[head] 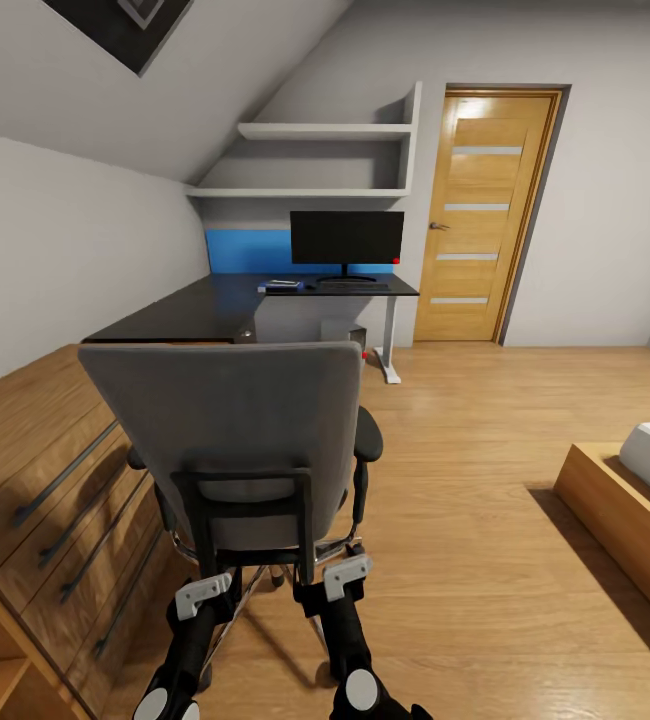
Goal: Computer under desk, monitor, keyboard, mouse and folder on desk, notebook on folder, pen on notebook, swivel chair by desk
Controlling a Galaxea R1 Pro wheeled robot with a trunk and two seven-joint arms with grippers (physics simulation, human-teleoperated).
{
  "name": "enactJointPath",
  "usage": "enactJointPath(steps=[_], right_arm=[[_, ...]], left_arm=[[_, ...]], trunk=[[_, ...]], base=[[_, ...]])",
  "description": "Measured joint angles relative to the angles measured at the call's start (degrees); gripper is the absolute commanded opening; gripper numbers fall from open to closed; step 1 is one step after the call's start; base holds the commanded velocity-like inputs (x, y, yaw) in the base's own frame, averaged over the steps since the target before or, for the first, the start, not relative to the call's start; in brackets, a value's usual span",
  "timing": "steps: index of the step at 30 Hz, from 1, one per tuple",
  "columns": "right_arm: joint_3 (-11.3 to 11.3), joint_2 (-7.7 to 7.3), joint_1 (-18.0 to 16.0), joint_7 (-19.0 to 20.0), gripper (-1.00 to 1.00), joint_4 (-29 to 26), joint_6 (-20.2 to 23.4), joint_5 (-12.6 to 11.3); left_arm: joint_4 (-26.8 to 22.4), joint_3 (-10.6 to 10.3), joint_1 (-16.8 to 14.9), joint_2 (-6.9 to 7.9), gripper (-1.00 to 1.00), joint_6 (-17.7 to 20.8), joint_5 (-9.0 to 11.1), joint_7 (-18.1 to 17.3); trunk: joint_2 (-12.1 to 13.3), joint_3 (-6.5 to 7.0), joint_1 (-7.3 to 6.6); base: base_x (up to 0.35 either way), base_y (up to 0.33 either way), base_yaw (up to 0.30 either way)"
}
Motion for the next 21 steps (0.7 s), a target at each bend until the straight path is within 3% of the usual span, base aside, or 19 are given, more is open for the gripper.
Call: enactJointPath(steps=[15, 21], right_arm=[[-0.1, 0.0, -0.4, 0.0, 1.0, 1.1, -0.5, -0.1], [-0.1, 0.0, -0.5, 0.0, 1.0, 1.4, -0.6, -0.1]], left_arm=[[0.0, 0.0, 0.0, 0.0, 1.0, 0.0, 0.0, 0.0], [0.0, 0.0, 0.0, 0.0, 1.0, 0.1, 0.0, 0.0]], trunk=[[0.0, 0.0, 0.0], [0.0, 0.0, 0.0]], base=[[0.0, 0.002, 0.0], [0.0, 0.13, 0.0]])
